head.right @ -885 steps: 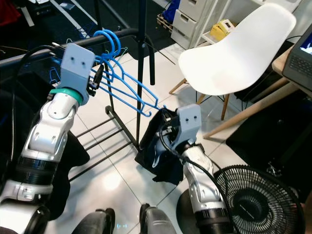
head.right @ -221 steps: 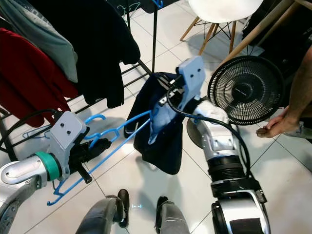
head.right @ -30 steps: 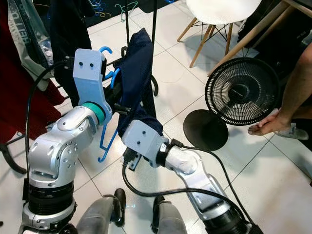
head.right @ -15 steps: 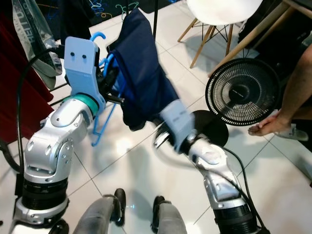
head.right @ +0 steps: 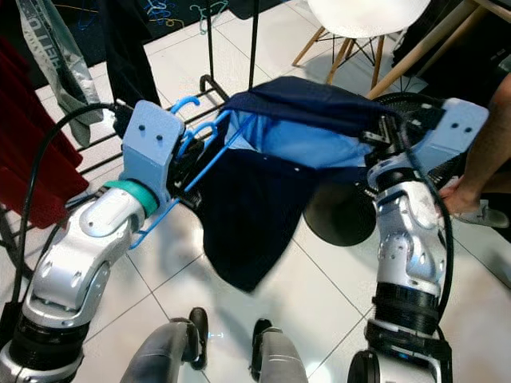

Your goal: Hang hanger

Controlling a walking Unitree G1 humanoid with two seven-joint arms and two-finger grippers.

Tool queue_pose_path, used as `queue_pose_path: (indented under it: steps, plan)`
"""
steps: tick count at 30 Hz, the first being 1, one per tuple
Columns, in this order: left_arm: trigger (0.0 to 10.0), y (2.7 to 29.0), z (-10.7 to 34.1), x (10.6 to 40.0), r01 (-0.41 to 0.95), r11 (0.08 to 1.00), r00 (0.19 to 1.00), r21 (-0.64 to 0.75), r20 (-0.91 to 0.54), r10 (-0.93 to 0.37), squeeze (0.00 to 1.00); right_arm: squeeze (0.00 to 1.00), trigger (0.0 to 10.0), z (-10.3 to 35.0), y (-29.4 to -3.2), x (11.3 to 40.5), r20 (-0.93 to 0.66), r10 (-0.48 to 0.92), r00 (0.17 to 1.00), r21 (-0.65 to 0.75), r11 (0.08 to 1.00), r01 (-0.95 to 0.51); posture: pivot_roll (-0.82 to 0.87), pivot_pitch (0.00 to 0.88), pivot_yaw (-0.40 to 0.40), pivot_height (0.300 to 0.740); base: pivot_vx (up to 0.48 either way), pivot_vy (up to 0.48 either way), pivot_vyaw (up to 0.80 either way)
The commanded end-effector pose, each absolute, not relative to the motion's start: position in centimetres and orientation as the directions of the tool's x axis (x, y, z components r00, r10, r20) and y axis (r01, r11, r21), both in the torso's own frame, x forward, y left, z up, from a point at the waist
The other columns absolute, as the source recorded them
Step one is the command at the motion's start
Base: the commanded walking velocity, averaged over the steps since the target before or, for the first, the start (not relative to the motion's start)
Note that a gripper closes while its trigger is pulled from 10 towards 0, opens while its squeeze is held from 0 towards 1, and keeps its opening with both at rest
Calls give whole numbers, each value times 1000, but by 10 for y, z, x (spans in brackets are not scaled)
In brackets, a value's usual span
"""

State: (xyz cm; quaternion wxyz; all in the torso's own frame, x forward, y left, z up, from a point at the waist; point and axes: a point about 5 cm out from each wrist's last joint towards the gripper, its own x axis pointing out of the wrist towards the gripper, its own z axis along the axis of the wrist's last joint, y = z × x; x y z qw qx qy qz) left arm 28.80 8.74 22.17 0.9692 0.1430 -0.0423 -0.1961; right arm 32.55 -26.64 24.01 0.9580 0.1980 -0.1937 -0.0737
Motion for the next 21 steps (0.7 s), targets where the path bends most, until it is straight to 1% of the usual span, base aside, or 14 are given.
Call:
queue_pose_path:
  steps: [1, 5, 8, 10, 11, 12, 13, 15, 17, 18, 20, 21]
  plan:
    - [10000, 90, 223, 283, 361, 877, 917, 317, 52, -396, 0, 0, 10000, 248, -286, 321, 370, -297, 880, 434, 893, 119, 6, 195, 64, 740, 0, 0, 0]
    - [10000, 90, 221, 282, 372, 873, 913, 316, 44, -405, 0, 0, 10000, 255, -289, 323, 380, -293, 877, 410, 903, 124, 5, 194, 65, 740, 0, 0, 0]
    - [10000, 90, 220, 282, 377, 874, 912, 308, 42, -408, 0, 0, 10000, 255, -286, 326, 375, -276, 885, 389, 913, 120, 4, 193, 63, 740, 0, 0, 0]
    - [10000, 88, 221, 281, 389, 879, 909, 277, 41, -415, 0, 0, 10000, 248, -272, 333, 344, -210, 915, 318, 943, 97, 6, 192, 65, 740, 0, 0, 0]
    - [10000, 88, 221, 281, 389, 879, 909, 277, 41, -415, 0, 0, 10000, 248, -272, 333, 344, -210, 915, 318, 943, 97, 6, 192, 65, 740, 0, 0, 0]
    - [10000, 87, 221, 280, 398, 882, 906, 252, 39, -421, 0, 0, 10000, 245, -261, 338, 329, -158, 931, 251, 965, 75, 6, 192, 65, 740, 0, 0, 0]
    - [10000, 87, 221, 280, 398, 882, 906, 252, 39, -421, 0, 0, 10000, 245, -261, 338, 329, -158, 931, 251, 965, 75, 6, 192, 65, 740, 0, 0, 0]
    - [10000, 86, 221, 278, 420, 883, 899, 211, 32, -436, 0, 0, 10000, 247, -244, 347, 325, -86, 942, 166, 986, 32, 8, 192, 69, 740, 0, 0, 0]
    - [10000, 86, 221, 278, 427, 881, 897, 202, 31, -442, 0, 0, 10000, 248, -241, 350, 328, -71, 942, 149, 989, 23, 8, 192, 69, 740, 0, 0, 0]
    - [10000, 84, 218, 274, 457, 869, 882, 191, 24, -470, 0, 0, 10000, 257, -236, 355, 345, -44, 938, 103, 995, 9, 6, 190, 71, 740, 0, 0, 0]
    - [10000, 84, 218, 274, 457, 869, 882, 191, 24, -470, 0, 0, 10000, 257, -236, 355, 345, -44, 938, 103, 995, 9, 6, 190, 71, 740, 0, 0, 0]
    - [10000, 82, 217, 270, 487, 854, 867, 184, 20, -498, 0, 0, 10000, 265, -231, 361, 361, -15, 933, 52, 999, -4, 6, 190, 71, 740, 0, 0, 0]
